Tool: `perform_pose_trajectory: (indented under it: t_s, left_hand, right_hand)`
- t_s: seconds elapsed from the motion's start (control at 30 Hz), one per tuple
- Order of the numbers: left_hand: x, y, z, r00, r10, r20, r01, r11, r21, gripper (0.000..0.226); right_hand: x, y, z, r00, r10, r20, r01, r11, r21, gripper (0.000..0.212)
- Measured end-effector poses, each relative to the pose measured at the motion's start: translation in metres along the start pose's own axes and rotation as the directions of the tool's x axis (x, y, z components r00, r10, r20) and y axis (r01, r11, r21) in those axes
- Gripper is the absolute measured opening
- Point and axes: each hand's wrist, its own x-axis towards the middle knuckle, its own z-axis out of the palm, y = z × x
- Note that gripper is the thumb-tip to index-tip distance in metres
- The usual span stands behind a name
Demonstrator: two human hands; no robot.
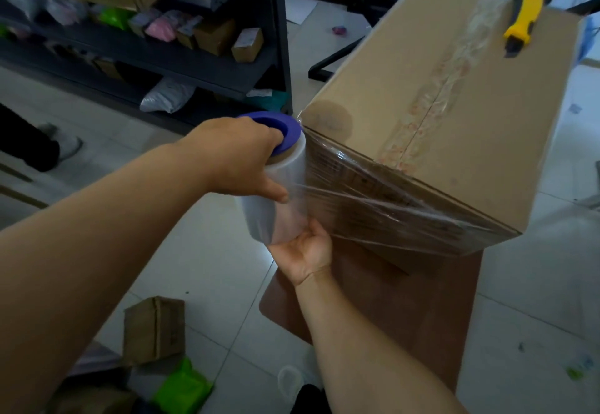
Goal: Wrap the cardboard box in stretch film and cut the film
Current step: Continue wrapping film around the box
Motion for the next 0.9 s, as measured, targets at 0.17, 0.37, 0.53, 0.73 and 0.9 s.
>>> perform_pose_trajectory:
  t_s: [0.17, 0.37, 0.53, 0.73, 0.9]
  left_hand:
    - [0.005, -0.003, -0.005, 1.0, 0.004, 0.019, -0.005, 0.999, 0.035, 0.05]
    - [0.006, -0.013, -0.001, 1.0, 0.015, 0.007, -0.015, 0.999, 0.042, 0.052]
    - [0.014, -0.032, 0.002, 0.999, 0.037, 0.013, -0.037, 0.999, 0.008, 0.051]
    - [0.033, -0.053, -0.001, 0.987, 0.156, -0.046, -0.155, 0.987, 0.034, 0.053]
    - [0.054, -0.063, -0.009, 0.978, 0.201, -0.048, -0.198, 0.978, 0.06, 0.053]
  right_hand:
    - [0.012, 0.004, -0.003, 0.999, 0.04, -0.003, -0.04, 0.999, -0.005, 0.043]
    - [0.015, 0.004, 0.001, 0.998, 0.039, 0.056, -0.035, 0.998, -0.057, 0.048]
    - [0.029, 0.013, 0.008, 0.999, -0.008, 0.052, 0.009, 1.0, -0.011, 0.044]
    - [0.054, 0.026, 0.021, 0.99, -0.13, 0.055, 0.13, 0.991, 0.001, 0.044]
    - [0.068, 0.028, 0.032, 0.977, -0.191, 0.096, 0.184, 0.98, 0.076, 0.053]
